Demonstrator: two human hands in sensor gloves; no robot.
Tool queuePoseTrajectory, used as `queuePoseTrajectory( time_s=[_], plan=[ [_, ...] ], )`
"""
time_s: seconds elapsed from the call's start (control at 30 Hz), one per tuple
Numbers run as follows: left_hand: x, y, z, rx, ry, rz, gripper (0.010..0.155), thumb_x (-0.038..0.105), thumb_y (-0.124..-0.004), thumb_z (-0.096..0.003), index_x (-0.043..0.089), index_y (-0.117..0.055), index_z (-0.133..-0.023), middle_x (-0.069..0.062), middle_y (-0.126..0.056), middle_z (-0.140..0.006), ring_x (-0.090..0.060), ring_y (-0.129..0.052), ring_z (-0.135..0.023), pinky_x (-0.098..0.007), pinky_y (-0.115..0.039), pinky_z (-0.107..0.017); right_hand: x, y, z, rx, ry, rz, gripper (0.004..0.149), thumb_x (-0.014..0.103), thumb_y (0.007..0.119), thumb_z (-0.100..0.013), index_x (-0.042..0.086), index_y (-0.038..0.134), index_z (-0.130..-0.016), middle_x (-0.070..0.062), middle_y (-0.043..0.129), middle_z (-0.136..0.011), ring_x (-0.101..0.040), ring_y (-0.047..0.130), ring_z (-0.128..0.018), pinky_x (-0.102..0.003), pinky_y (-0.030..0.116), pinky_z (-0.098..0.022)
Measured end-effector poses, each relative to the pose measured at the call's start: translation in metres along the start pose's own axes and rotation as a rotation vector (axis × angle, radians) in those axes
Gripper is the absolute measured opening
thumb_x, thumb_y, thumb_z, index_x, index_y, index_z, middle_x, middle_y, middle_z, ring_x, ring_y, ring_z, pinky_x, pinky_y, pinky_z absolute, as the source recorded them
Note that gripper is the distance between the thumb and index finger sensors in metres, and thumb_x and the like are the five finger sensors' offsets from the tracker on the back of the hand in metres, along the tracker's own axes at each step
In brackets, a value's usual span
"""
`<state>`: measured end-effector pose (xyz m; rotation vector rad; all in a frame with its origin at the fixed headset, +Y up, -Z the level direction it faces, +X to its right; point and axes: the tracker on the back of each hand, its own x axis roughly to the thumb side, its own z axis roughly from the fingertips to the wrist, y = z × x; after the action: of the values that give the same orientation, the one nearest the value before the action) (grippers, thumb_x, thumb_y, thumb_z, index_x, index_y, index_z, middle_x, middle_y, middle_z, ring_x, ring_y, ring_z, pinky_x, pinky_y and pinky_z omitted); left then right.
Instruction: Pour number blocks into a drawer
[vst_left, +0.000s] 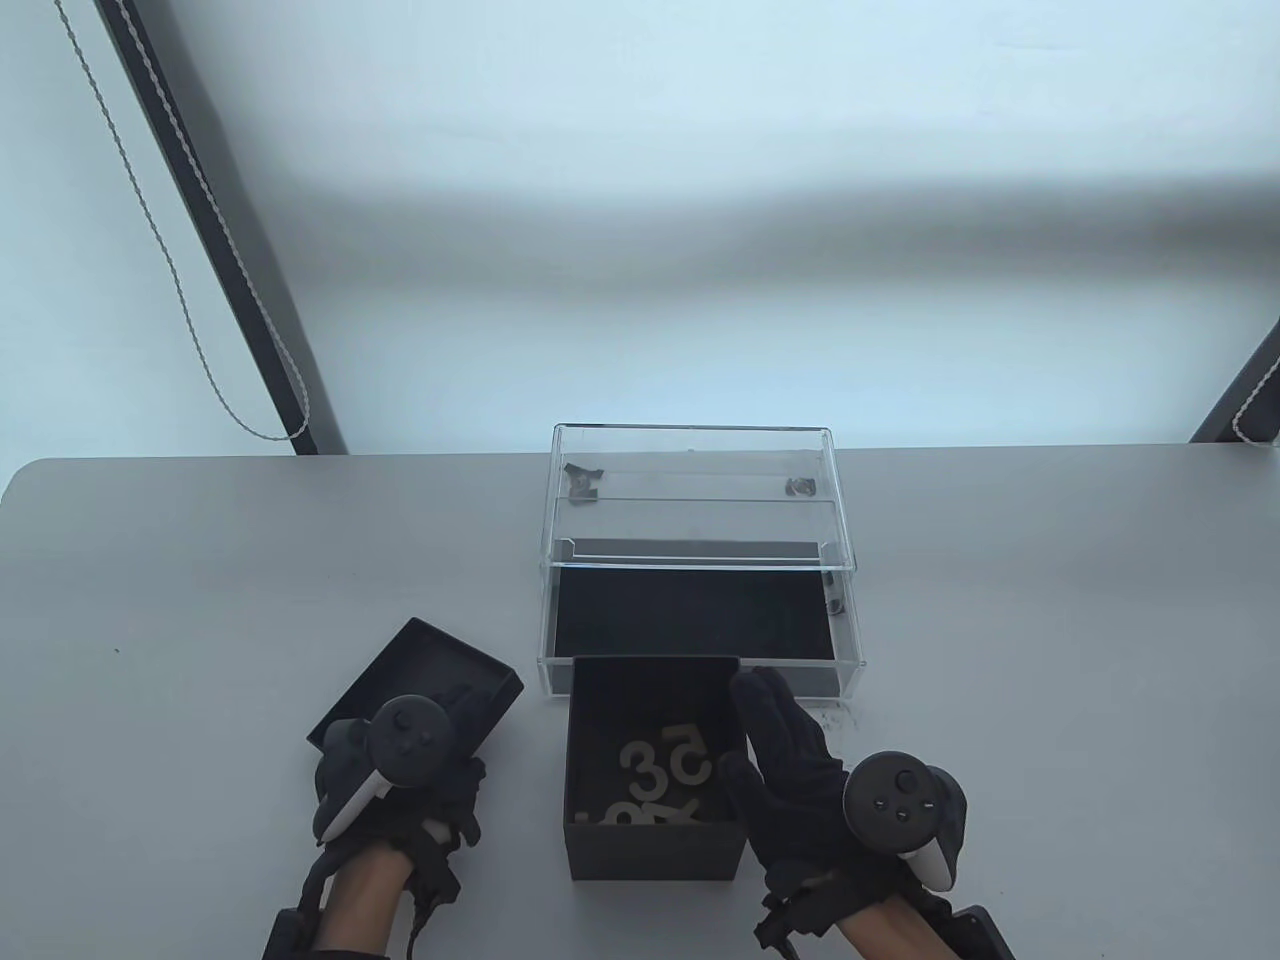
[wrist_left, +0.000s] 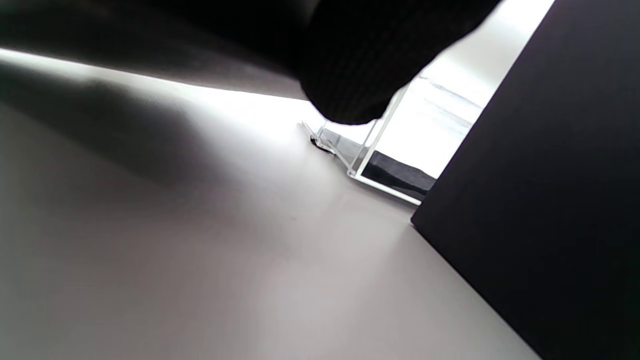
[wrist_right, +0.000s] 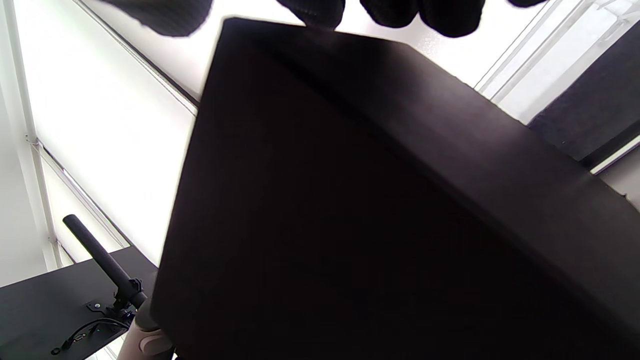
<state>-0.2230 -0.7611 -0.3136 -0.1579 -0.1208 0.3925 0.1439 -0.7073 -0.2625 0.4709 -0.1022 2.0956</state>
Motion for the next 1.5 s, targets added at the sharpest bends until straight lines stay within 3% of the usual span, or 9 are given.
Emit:
queuePoseTrajectory(
  time_s=[0.23,0.5,0.67,0.83,0.97,1.23,1.5],
  plan=[
    [0.001,-0.014,-0.006,-0.063,0.019,-0.055,0.058,0.028,-0.076,-0.0481,0.024,-0.061,-0.104,-0.008,-0.06,-0.117,-0.039,-0.057,-0.109,-0.068,-0.051,-0.075,0.002,0.0,0.0,-0.004,-0.011,-0.004,0.081,0.063,0.058,-0.048,0.015,0.036,-0.11,-0.024,0.034,-0.116,-0.055,0.043,-0.101,-0.071,0.04,-0.071],
    [0.0,-0.011,-0.004,-0.03,0.025,0.008,0.056,0.029,-0.074,-0.0484,0.025,-0.062,-0.103,-0.009,-0.066,-0.115,-0.04,-0.065,-0.106,-0.067,-0.055,-0.074,0.016,0.004,0.002,0.006,-0.103,0.062,0.081,0.062,0.06,-0.048,0.015,0.036,-0.11,-0.022,0.032,-0.117,-0.053,0.04,-0.103,-0.068,0.032,-0.074],
    [0.002,-0.006,-0.002,-0.004,0.017,0.028,0.058,0.033,-0.073,-0.0489,0.025,-0.06,-0.105,-0.01,-0.065,-0.116,-0.041,-0.064,-0.106,-0.068,-0.055,-0.074,0.03,0.014,0.006,0.036,-0.205,0.189,0.082,0.062,0.062,-0.048,0.015,0.035,-0.11,-0.018,0.027,-0.118,-0.05,0.032,-0.106,-0.064,0.021,-0.076],
    [0.007,-0.002,0.001,0.014,0.001,0.047,0.061,0.04,-0.073,-0.0492,0.024,-0.057,-0.106,-0.011,-0.064,-0.116,-0.042,-0.063,-0.106,-0.068,-0.054,-0.074,0.041,0.031,0.009,0.074,-0.336,0.408,0.084,0.063,0.066,-0.048,0.016,0.034,-0.11,-0.014,0.027,-0.118,-0.045,0.031,-0.108,-0.058,0.019,-0.077],
    [0.012,0.0,0.004,0.027,-0.018,0.056,0.062,0.042,-0.073,-0.0493,0.024,-0.056,-0.106,-0.011,-0.063,-0.117,-0.043,-0.062,-0.107,-0.068,-0.053,-0.074,0.044,0.037,0.009,0.108,-0.364,0.498,0.085,0.063,0.069,-0.047,0.018,0.034,-0.11,-0.011,0.027,-0.119,-0.042,0.031,-0.11,-0.056,0.018,-0.078],
    [0.021,0.005,0.009,0.039,-0.049,0.08,0.063,0.044,-0.073,-0.0495,0.024,-0.056,-0.107,-0.012,-0.063,-0.117,-0.043,-0.061,-0.107,-0.068,-0.053,-0.074,0.047,0.042,0.007,0.166,-0.382,0.637,0.082,0.064,0.074,-0.046,0.019,0.047,-0.109,-0.012,0.047,-0.119,-0.042,0.052,-0.108,-0.057,0.033,-0.08],
    [0.023,0.004,0.012,0.03,-0.053,0.108,0.063,0.045,-0.072,-0.0496,0.023,-0.057,-0.106,-0.012,-0.063,-0.117,-0.043,-0.061,-0.106,-0.069,-0.053,-0.074,0.053,0.047,0.006,0.2,-0.411,0.773,0.071,0.062,0.079,-0.043,0.017,0.072,-0.098,-0.012,0.082,-0.102,-0.04,0.085,-0.089,-0.055,0.048,-0.079]
  ],
)
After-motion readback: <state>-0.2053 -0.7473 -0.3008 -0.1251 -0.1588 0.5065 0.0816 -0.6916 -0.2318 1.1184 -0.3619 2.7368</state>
